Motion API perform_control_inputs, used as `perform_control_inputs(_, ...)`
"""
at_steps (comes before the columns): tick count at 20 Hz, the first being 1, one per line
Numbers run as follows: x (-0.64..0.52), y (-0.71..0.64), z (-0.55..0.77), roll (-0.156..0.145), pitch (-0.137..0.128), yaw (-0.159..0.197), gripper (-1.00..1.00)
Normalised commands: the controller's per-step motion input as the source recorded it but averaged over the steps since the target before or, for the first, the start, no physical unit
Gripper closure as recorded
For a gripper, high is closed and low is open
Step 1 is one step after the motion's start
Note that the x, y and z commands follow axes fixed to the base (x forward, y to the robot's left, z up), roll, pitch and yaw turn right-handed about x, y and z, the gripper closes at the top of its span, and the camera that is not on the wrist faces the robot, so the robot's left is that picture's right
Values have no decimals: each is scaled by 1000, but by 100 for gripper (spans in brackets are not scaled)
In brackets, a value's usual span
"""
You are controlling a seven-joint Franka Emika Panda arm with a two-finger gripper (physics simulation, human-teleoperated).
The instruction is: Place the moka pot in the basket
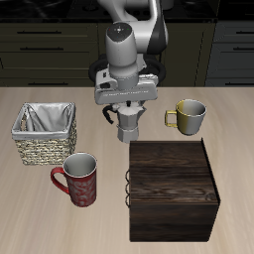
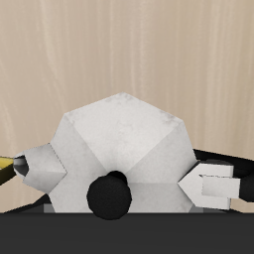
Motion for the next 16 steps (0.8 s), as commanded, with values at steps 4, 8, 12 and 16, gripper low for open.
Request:
perform_control_inputs(4, -8, -75, 443, -12, -55, 34, 100)
perform_control_inputs(8, -95, -118, 843, -27, -128, 20, 100)
perform_control_inputs(12, -99, -17, 631, 14, -87, 21, 100)
perform_control_inputs(16, -92, -76, 614, -26, -84, -8, 100)
